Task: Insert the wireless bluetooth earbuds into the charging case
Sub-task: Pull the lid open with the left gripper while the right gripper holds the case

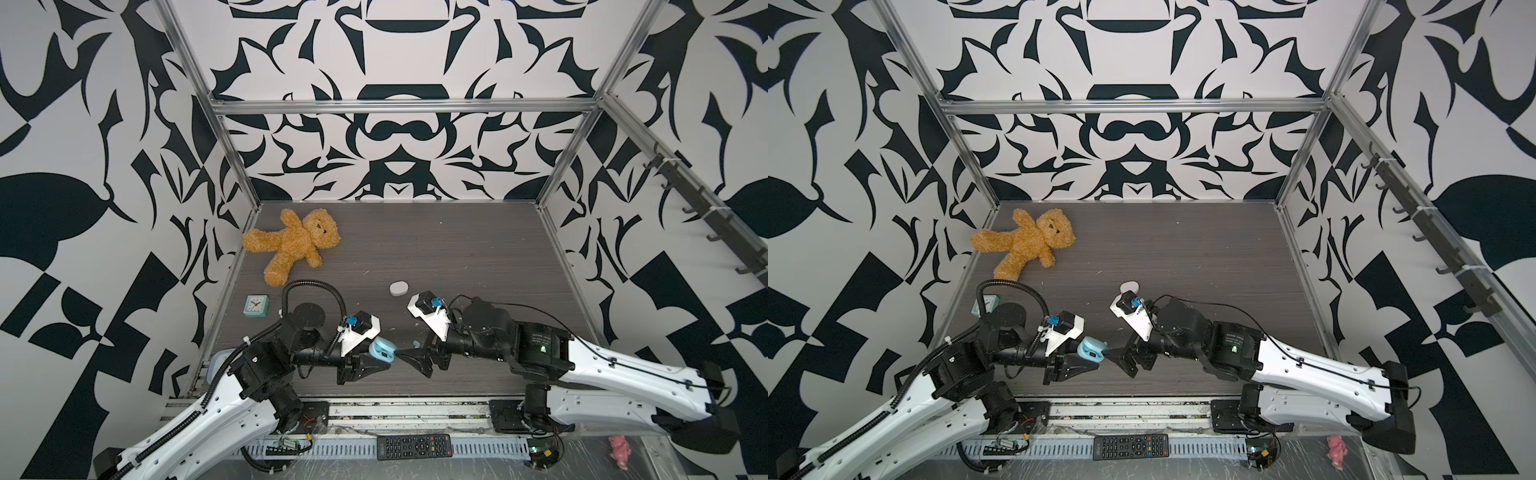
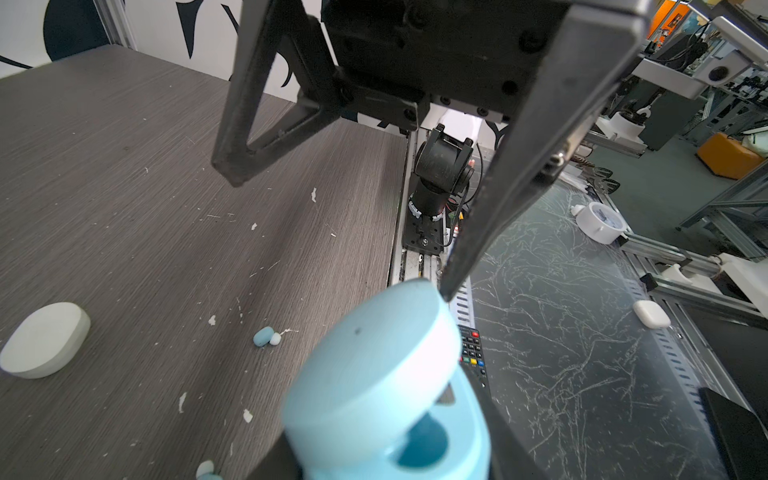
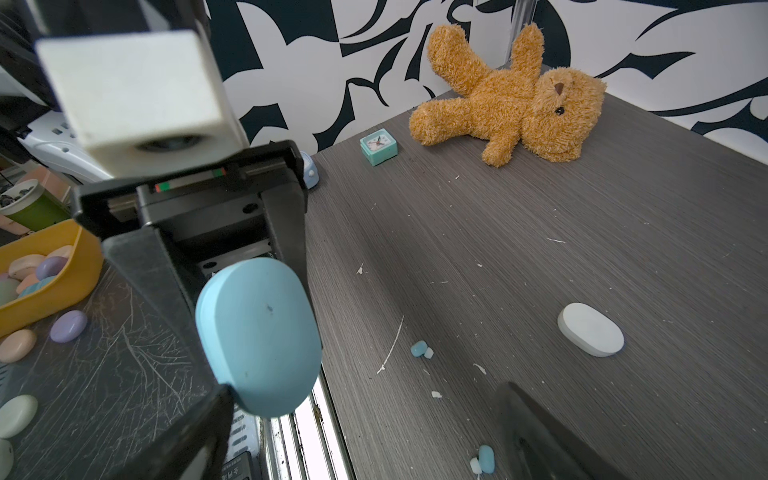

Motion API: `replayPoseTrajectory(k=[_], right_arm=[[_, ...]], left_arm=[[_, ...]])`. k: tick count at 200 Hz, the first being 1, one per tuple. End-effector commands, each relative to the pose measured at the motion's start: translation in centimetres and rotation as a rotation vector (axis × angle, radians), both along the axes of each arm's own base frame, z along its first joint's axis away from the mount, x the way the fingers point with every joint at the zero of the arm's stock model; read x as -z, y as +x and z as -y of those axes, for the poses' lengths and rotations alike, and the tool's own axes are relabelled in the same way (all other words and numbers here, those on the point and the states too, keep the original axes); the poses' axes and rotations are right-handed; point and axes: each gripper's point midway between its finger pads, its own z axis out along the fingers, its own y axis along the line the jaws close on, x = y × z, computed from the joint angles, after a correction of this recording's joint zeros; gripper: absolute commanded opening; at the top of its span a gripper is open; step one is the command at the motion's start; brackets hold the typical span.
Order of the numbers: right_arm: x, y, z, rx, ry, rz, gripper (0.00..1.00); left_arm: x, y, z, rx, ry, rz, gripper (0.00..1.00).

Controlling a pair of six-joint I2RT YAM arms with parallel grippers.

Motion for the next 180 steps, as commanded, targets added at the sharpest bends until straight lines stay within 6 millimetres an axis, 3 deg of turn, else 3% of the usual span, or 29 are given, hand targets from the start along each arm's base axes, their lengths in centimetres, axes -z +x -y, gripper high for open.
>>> replayPoseTrajectory(k=[1,180], right_arm=[[-0.85,2.35,0.64,0.112,-0.008,0.050,1.00],[-0.79,2.52,1.13,0.128,-0.030,0.054,0.99]], left_arm=[[-1.52,-2.16,0.20,0.131,-0.076,0.026,0.00],[-1.50,-2.18,0.24,0.136,-0.071,0.026,0.00]])
